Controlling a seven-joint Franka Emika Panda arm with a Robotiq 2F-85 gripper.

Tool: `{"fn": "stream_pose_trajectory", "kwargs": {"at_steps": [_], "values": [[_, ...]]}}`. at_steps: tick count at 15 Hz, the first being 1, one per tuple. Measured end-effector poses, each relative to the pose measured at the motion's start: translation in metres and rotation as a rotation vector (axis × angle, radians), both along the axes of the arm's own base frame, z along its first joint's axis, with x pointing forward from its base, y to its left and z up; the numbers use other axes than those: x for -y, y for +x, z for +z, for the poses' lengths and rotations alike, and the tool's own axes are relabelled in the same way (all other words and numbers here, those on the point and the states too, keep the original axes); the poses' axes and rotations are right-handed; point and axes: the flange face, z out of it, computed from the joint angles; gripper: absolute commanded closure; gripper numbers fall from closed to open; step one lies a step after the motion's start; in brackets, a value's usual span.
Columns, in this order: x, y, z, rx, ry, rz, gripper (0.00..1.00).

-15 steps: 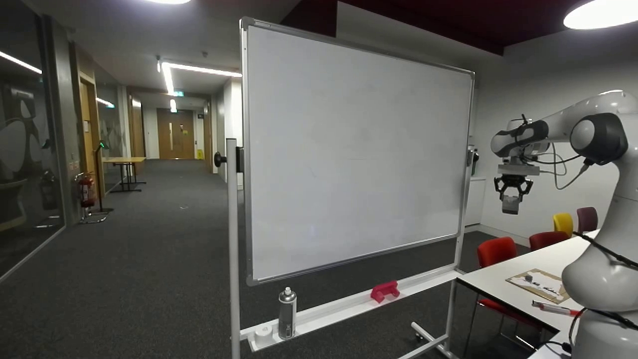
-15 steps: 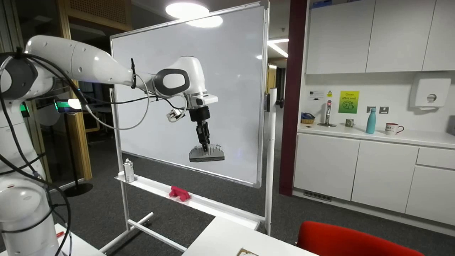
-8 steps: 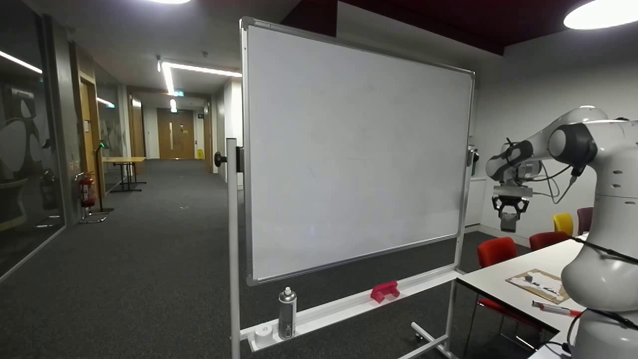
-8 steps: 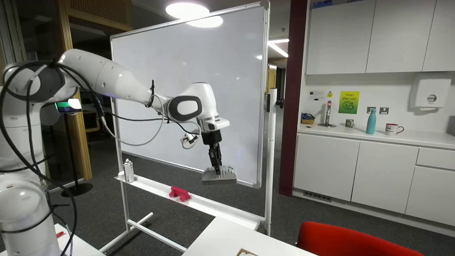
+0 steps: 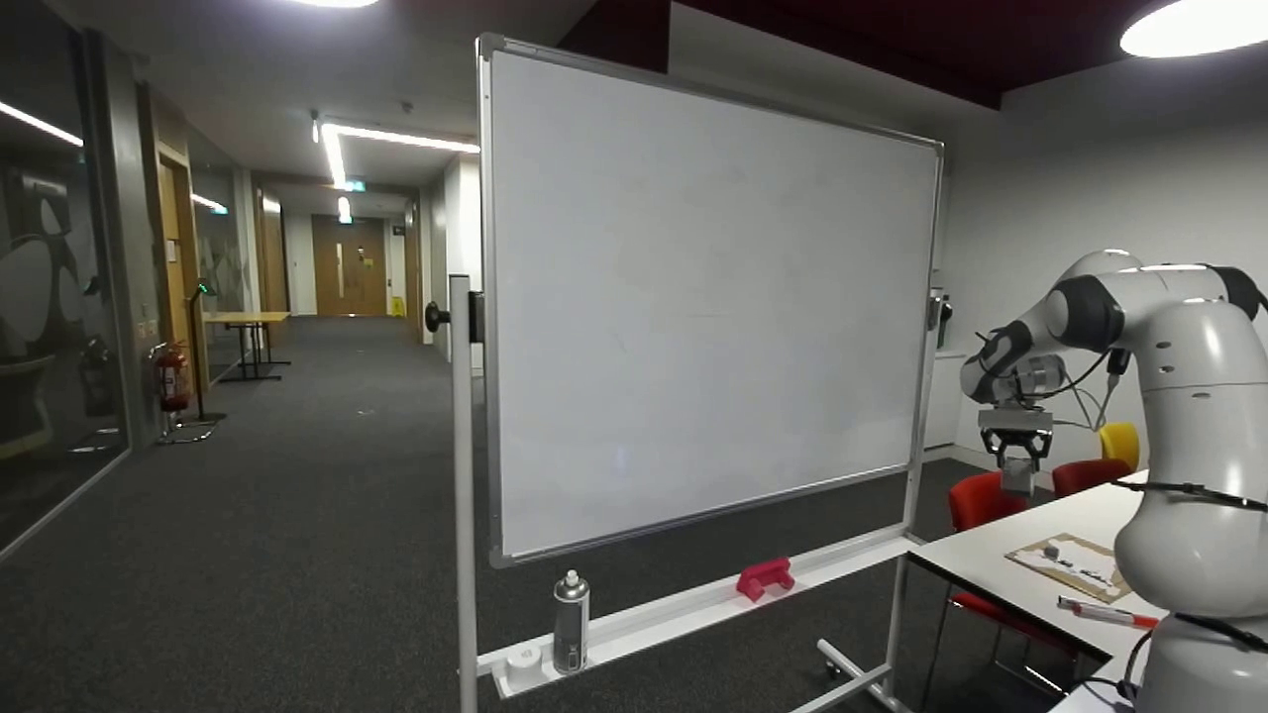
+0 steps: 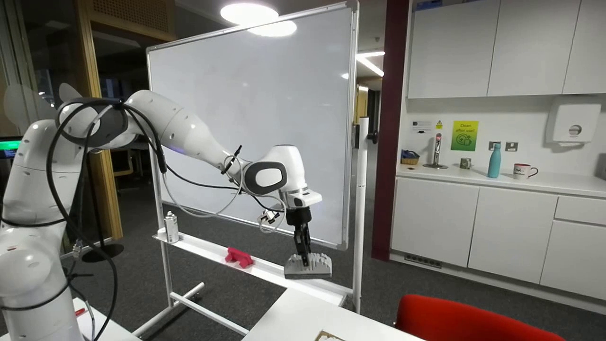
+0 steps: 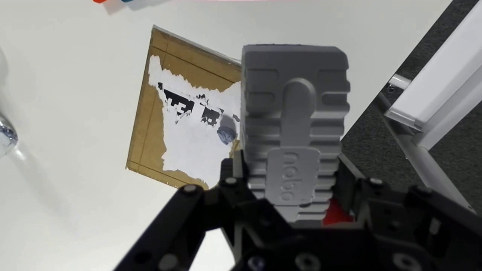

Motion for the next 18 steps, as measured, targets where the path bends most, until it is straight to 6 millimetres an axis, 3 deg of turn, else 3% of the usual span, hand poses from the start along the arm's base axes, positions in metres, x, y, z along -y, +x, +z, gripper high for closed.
{"fn": "stream_pose_trajectory", "kwargs": {"at_steps": [5,10,11,14,16,17,18], "values": [[-0.005,0.002,-0.012,0.032,0.054,-0.039,0.68],[-0.008,0.005,-0.062,0.076,0.098,-0.092,0.68],[-0.007,0.004,-0.074,0.080,0.095,-0.100,0.43],[-0.002,0.001,-0.101,0.065,0.084,-0.109,0.43],[-0.001,0.000,-0.104,0.062,0.084,-0.109,0.43],[-0.001,0.001,-0.103,0.063,0.083,-0.109,0.68],[-0.001,0.001,-0.103,0.064,0.083,-0.109,0.68]]}}
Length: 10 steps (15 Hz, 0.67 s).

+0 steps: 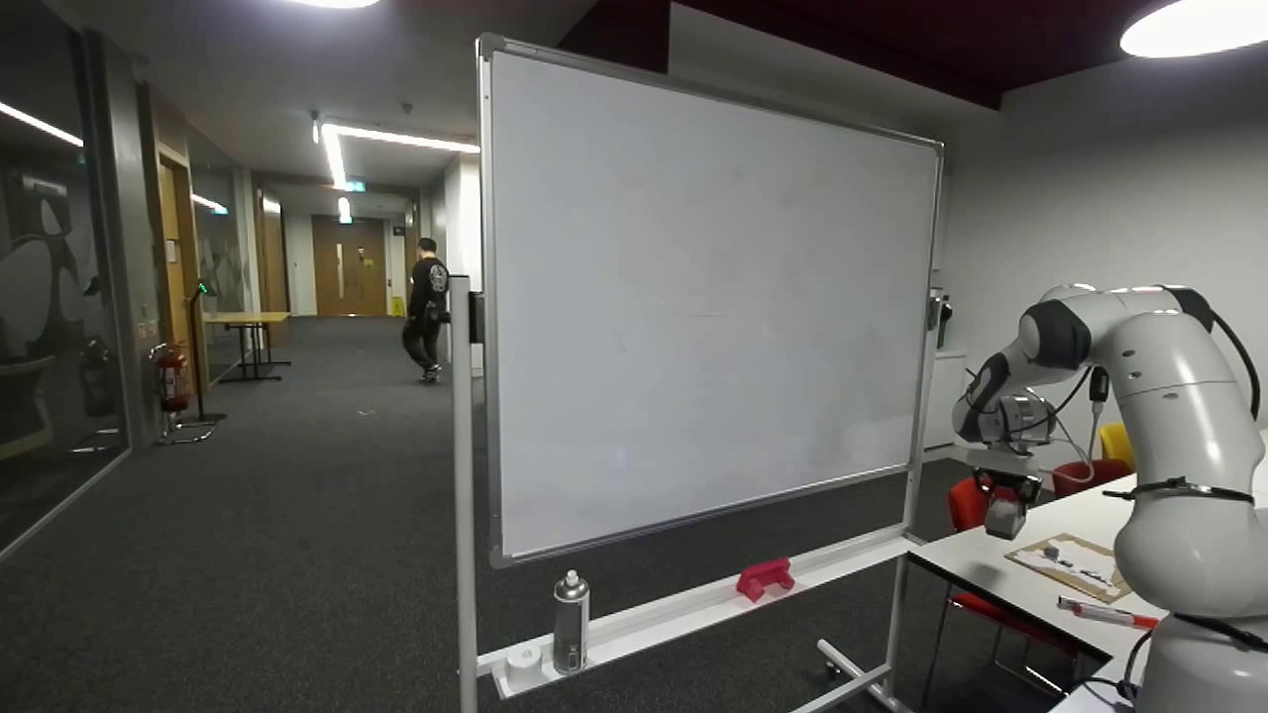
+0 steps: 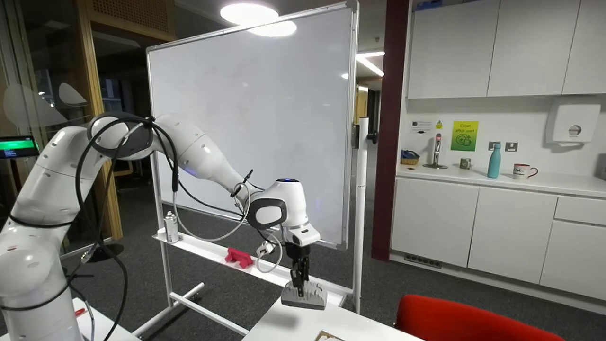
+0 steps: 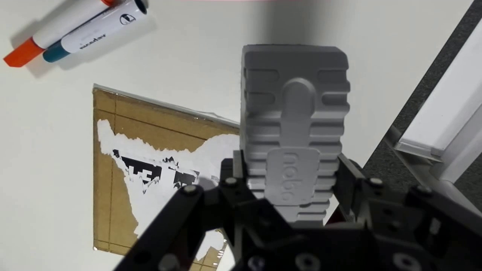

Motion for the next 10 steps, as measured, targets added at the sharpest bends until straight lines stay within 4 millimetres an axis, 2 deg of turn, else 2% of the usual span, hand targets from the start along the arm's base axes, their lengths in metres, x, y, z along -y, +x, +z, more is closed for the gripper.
{"fn": "stream_pose_trajectory", "kwargs": {"at_steps": [4,10], "values": [[-0.002,0.000,-0.009,-0.014,0.007,0.001,0.68],[-0.008,-0.003,-0.055,-0.083,0.037,0.009,0.68]]}}
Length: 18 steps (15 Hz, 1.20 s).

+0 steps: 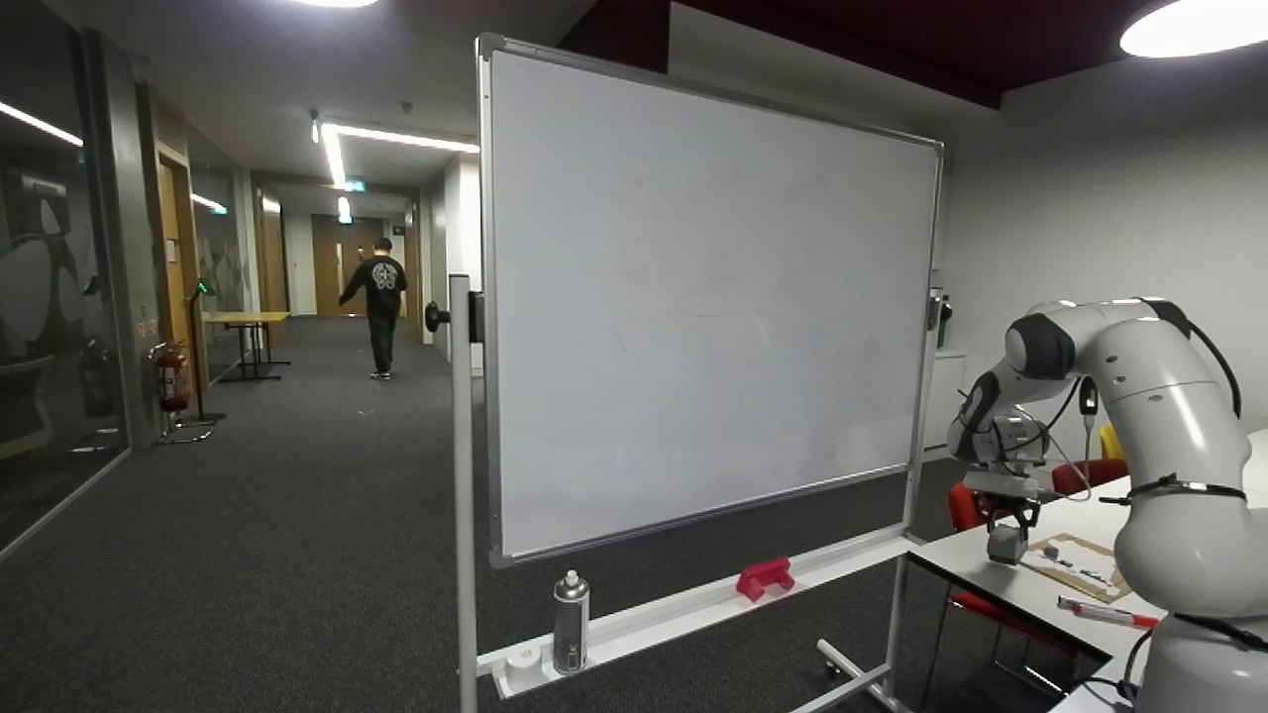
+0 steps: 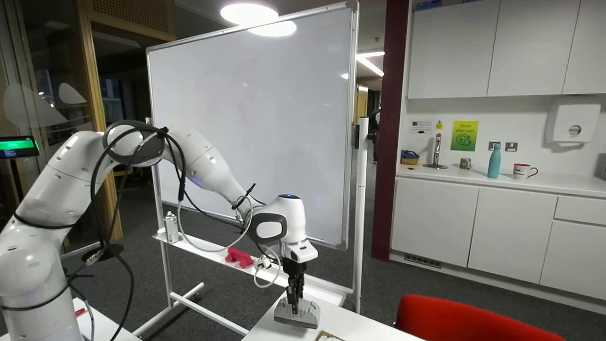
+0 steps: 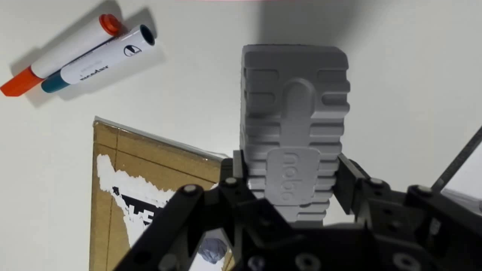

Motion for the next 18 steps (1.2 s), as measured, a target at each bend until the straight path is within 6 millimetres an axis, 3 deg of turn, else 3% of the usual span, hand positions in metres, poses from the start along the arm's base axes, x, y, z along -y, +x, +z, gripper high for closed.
{"fn": "stream_pose_trajectory", "kwargs": {"at_steps": [4,5,8,18], "values": [[-0.005,0.003,-0.022,-0.021,-0.004,0.018,0.68],[-0.006,0.005,-0.026,-0.020,-0.010,0.025,0.24],[-0.008,0.009,-0.035,-0.023,-0.051,0.058,0.02],[-0.016,-0.001,-0.044,0.001,-0.168,0.147,0.00]]}}
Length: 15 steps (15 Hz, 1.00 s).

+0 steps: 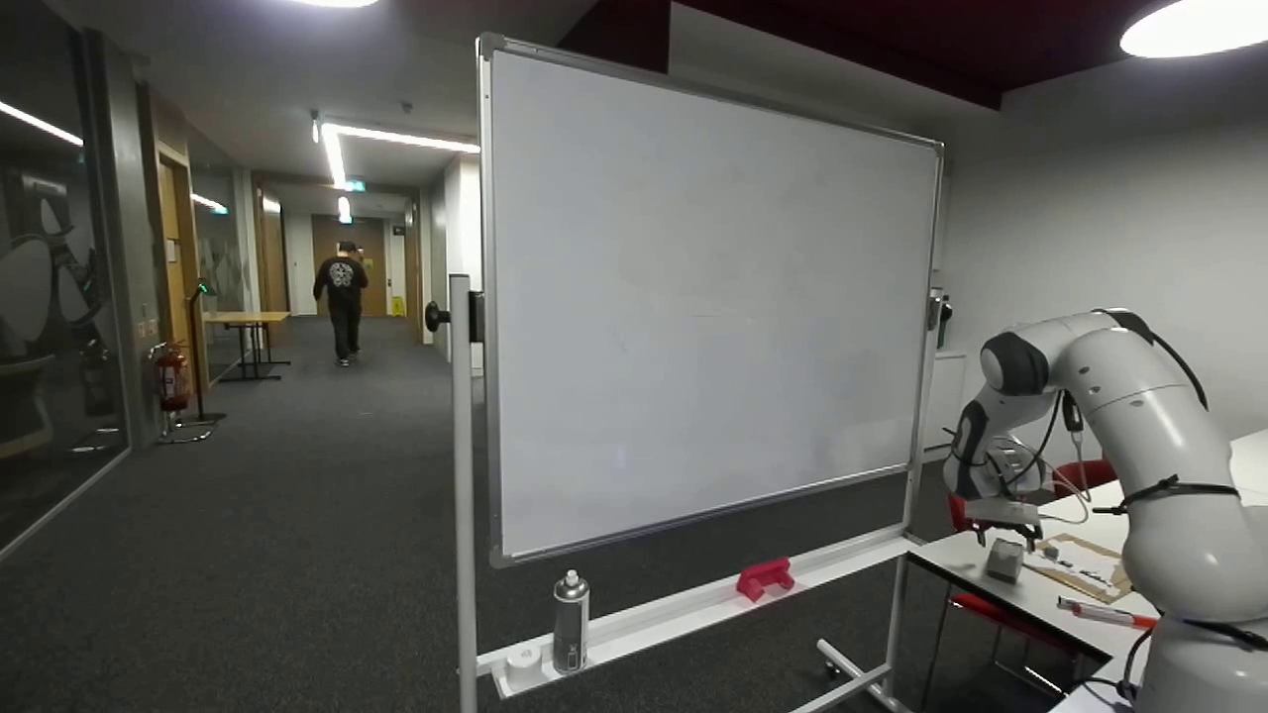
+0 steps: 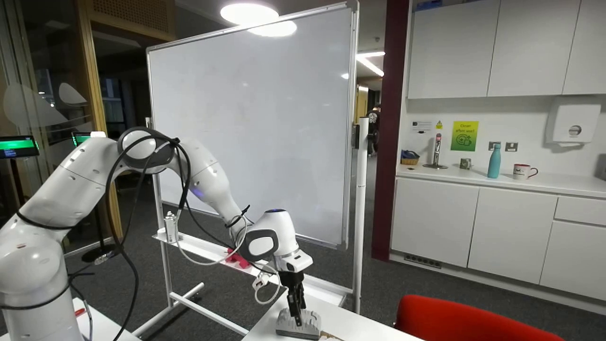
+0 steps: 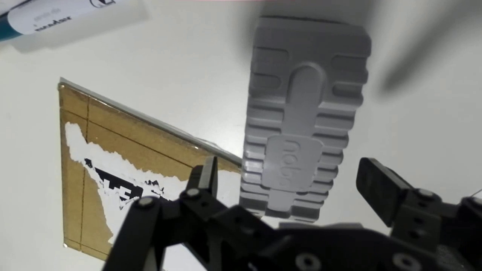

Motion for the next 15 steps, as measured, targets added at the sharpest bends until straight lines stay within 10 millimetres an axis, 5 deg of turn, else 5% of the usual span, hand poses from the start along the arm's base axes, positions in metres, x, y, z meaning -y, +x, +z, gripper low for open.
{"fn": "stream_pose_trajectory", "kwargs": {"at_steps": [7,15], "values": [[-0.031,-0.034,0.020,0.045,-0.074,0.135,0.00],[-0.092,-0.075,0.048,-0.047,-0.103,0.379,0.00]]}}
